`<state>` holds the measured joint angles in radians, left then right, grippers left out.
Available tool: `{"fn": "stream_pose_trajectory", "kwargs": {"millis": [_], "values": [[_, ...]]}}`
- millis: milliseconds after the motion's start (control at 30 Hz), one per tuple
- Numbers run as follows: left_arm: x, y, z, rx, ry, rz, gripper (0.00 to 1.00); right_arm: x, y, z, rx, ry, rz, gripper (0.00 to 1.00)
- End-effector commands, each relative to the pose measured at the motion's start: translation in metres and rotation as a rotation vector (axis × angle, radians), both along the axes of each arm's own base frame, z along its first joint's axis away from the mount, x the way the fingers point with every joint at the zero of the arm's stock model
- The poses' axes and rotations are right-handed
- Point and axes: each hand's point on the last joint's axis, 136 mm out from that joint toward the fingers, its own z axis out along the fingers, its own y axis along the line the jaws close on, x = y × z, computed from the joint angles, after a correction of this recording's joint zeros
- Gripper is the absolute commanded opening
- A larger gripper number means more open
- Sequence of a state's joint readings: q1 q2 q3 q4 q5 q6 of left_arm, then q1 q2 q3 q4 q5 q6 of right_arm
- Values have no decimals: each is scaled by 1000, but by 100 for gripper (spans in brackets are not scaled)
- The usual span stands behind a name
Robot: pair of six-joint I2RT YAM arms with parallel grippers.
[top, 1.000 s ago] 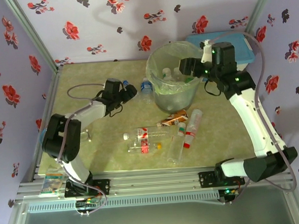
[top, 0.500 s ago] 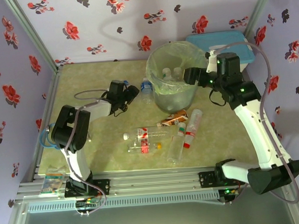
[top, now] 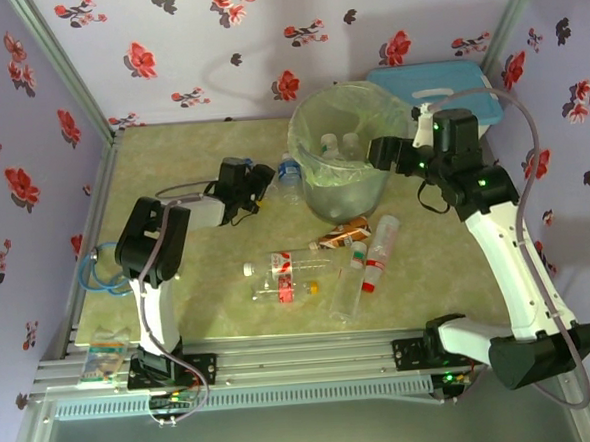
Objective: Put the plastic bottles in the bin
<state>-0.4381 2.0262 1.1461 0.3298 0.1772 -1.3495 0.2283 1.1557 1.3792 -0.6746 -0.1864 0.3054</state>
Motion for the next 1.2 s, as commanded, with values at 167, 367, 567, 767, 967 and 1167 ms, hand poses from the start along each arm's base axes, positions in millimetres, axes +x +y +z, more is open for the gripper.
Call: {"fn": "stream_pose_trajectory", "kwargs": {"millis": [167, 367, 567, 767, 967, 1167], "values": [[-7, 1, -29, -17, 60, 23, 59, -2, -8, 2, -18, -17, -17, 86], [-7, 3, -9, 22, 3, -10, 51, -4, -9, 8, -12, -30, -19, 86], [-4, 3, 35, 40, -112, -45, 44, -4, -7, 16, 23, -46, -22, 85], [-8, 7, 85, 133, -244, -118, 44, -6, 2, 31, 73, -66, 11, 84], [-33, 14, 135, 265, -381, -253, 38, -9, 17, 50, 142, -93, 79, 84], [-67, 33, 145, 385, -393, -330, 34, 2, 44, 60, 205, -96, 146, 84]]}}
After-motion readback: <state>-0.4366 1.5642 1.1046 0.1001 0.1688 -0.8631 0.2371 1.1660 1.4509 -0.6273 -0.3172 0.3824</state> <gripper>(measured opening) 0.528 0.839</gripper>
